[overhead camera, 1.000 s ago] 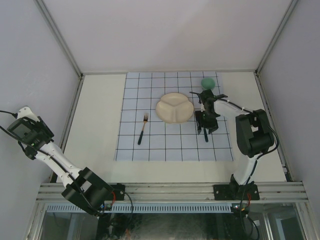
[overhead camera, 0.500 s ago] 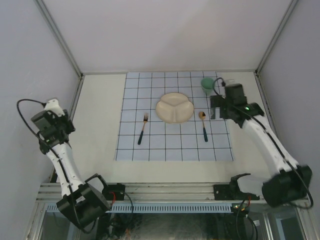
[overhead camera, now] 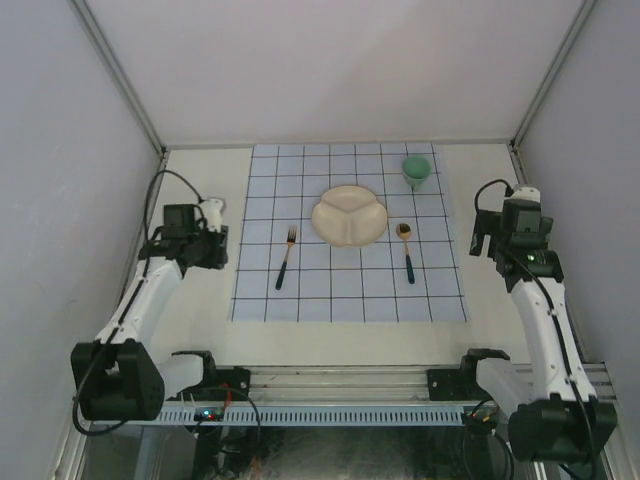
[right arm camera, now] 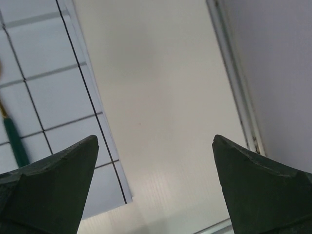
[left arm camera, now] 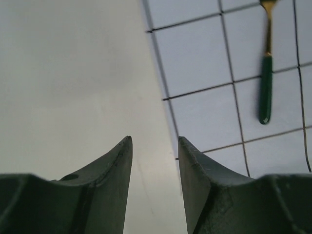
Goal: Set the dinner table for one person
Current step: Adjust the spoon on the napkin, then adjust the fork at the napkin.
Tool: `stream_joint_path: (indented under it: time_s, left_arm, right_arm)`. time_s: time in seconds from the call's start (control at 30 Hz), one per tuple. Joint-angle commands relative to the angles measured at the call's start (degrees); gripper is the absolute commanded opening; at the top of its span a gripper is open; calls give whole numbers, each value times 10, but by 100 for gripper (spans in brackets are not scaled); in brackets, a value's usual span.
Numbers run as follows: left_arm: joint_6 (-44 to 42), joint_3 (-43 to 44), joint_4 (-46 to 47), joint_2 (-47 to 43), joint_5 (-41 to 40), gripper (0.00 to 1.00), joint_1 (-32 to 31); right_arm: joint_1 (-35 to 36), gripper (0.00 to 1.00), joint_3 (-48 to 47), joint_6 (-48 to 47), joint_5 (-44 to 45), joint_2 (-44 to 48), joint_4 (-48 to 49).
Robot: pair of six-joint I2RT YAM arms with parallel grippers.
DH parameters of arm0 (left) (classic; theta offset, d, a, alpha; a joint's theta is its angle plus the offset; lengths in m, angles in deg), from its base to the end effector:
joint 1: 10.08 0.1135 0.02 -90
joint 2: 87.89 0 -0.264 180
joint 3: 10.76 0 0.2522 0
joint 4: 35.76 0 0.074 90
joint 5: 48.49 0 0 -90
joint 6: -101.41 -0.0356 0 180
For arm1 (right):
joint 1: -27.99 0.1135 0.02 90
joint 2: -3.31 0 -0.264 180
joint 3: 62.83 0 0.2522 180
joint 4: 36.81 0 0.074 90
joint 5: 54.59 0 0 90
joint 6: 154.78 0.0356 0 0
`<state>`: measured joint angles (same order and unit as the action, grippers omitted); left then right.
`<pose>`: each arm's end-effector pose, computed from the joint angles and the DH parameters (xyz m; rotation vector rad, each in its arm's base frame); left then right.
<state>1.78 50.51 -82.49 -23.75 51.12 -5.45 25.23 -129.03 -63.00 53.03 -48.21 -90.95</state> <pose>0.2272 0.0124 0.2554 0.1804 2.4155 -0.0914 0.1823 -0.0196 0.3155 0.2524 2.2310 -0.3561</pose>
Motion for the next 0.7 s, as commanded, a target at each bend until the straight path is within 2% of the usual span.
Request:
stream_joint_path:
  time_s: [0.0, 0.27, 0.4, 0.53, 0.67]
  left_arm:
    - [1, 38, -16, 54, -57, 47, -127]
    - [20, 63, -1, 172, -76, 46, -224]
    - [23, 62, 27, 205, -100, 45, -270]
    - [48, 72, 42, 227, -81, 44, -286]
    - [48, 85, 50, 245, -99, 44, -334]
  right_arm:
    - [-19, 100, 13, 8, -20, -52, 22]
    - [-31, 100, 16, 2, -36, -67, 26]
    - [-32, 100, 16, 1, -41, -77, 25]
    - [-32, 100, 16, 2, -42, -79, 26]
    - [-32, 100, 15, 2, -41, -90, 28]
